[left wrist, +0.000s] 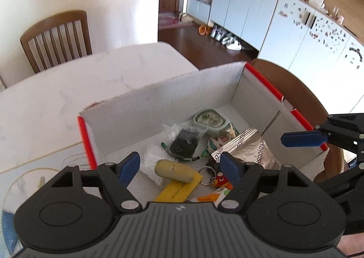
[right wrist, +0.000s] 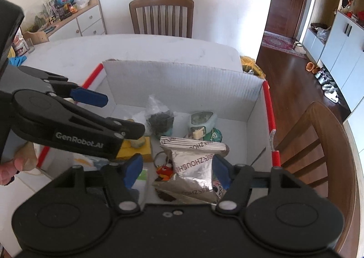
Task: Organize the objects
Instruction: 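Withdraw both tools up and away from the shoebox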
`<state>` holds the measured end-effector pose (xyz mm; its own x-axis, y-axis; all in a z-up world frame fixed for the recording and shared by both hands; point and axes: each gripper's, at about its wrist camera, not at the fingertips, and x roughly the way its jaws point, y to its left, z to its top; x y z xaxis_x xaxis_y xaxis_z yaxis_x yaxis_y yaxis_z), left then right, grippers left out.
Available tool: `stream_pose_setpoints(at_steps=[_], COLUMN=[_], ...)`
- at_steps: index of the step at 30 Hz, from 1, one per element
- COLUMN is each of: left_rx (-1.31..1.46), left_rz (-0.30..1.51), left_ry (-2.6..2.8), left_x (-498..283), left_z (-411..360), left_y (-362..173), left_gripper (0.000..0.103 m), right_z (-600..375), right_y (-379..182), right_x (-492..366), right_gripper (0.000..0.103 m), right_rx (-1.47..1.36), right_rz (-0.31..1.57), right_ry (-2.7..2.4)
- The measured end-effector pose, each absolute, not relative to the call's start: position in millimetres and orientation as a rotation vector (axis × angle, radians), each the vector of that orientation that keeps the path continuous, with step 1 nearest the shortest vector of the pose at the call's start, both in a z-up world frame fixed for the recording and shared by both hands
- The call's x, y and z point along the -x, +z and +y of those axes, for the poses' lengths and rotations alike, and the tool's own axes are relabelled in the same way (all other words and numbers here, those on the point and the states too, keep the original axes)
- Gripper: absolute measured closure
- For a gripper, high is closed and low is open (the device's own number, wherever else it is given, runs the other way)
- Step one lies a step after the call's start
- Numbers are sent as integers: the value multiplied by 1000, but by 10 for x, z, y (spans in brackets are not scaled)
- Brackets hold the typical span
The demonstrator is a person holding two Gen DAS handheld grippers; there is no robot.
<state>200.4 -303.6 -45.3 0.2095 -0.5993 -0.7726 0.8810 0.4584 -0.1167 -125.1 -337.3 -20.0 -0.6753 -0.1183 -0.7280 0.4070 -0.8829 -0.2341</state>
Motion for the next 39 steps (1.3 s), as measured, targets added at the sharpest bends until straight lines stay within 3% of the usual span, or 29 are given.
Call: stream_pose_setpoints(at_steps=[19,24,28,39], left_rx=[-267,-222,-195,-199], left_rz=[707,685,676,618], left_ry=[-1143,-1151,-1160,-1150], left_x=[-1863,-1906,-1919,-1829], left_z=[-2268,-2087,-1969,-1725], left_y=[-25,57,111,219], left_gripper=[19,7,0,0], right_z=[-3395,-3423,-3440,-3576], right_y=[130,165,197,316], right_x=[702,601,496,157], right_gripper=[17,13,11,10], right_rx=[-890,-852,-825,-710], right_rz=[347,298,263,228], right_ry=[-2712,-2737,-2753,-2772])
